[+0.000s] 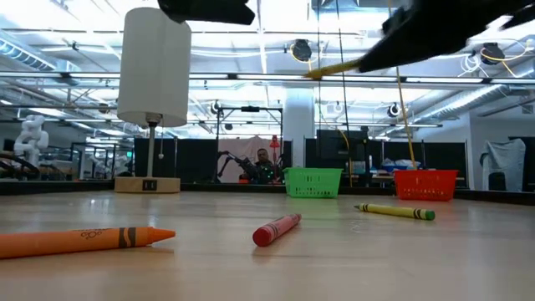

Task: Sort crayons
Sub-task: Put the yellow crayon into the blue bin

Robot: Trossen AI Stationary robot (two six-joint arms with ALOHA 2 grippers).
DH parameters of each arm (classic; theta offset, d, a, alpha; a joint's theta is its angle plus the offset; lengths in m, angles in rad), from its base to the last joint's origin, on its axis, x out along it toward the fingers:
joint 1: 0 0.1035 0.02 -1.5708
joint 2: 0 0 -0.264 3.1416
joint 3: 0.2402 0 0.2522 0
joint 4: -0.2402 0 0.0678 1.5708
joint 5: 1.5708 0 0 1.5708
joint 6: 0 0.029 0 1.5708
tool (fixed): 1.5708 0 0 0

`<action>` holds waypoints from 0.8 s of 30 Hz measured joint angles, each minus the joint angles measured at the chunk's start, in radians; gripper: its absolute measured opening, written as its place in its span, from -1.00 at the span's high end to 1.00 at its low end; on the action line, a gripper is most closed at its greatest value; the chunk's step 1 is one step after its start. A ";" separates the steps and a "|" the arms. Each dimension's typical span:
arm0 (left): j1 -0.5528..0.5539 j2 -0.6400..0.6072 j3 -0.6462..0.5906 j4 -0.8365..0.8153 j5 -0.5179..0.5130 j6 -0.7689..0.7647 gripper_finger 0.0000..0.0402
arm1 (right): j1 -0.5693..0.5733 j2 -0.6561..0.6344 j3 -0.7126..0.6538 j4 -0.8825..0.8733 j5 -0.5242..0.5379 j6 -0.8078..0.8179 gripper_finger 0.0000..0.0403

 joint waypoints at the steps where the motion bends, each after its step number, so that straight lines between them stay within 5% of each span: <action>1: -0.005 0.000 0.000 -0.006 -0.006 0.000 -0.32 | 0.012 -0.030 0.000 -0.047 -0.001 0.029 0.96; 8: -0.009 0.002 0.000 -0.040 -0.012 -0.002 -0.32 | 0.111 -0.174 0.089 -0.439 -0.003 0.259 0.96; 15: -0.008 0.002 0.000 -0.035 -0.014 -0.003 -0.32 | 0.205 -0.145 0.326 -0.955 -0.019 0.553 0.96; 24: -0.006 0.002 0.000 -0.036 -0.014 -0.003 -0.32 | 0.281 -0.069 0.507 -1.348 -0.422 0.884 0.96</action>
